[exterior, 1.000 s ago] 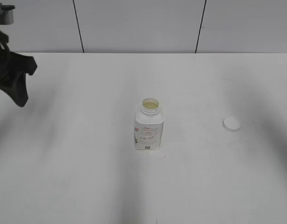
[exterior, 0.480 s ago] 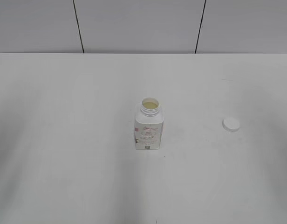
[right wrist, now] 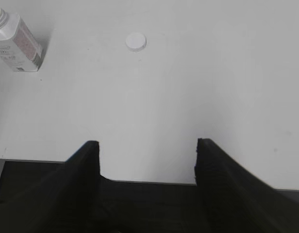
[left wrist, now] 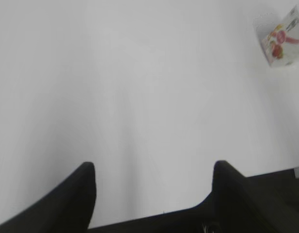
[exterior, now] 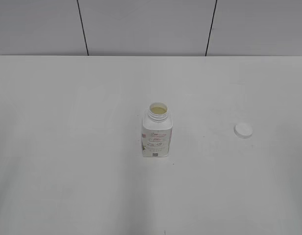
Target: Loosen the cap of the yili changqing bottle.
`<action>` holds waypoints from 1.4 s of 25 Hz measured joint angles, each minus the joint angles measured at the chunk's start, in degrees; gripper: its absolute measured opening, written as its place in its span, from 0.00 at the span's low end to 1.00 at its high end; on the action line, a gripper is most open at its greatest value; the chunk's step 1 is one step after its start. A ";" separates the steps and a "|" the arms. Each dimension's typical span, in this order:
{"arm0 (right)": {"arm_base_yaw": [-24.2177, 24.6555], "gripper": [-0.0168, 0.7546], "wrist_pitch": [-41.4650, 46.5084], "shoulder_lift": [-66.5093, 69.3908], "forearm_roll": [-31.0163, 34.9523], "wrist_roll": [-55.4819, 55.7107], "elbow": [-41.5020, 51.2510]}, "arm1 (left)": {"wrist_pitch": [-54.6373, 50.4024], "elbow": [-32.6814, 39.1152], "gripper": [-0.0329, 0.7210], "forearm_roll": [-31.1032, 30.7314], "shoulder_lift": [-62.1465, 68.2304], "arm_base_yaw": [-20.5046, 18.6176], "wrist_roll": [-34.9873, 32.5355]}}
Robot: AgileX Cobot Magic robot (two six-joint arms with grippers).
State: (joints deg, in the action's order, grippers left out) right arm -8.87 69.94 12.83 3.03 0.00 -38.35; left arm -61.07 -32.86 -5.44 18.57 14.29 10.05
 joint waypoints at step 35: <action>0.29 0.66 -7.02 -13.30 -4.13 -0.82 8.96 | 0.46 3.17 0.56 7.55 -19.02 -4.14 -4.79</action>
State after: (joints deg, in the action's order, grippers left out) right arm -8.58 62.92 -0.47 -1.10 -0.82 -29.39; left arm -60.60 -29.69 2.11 -0.44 10.15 5.26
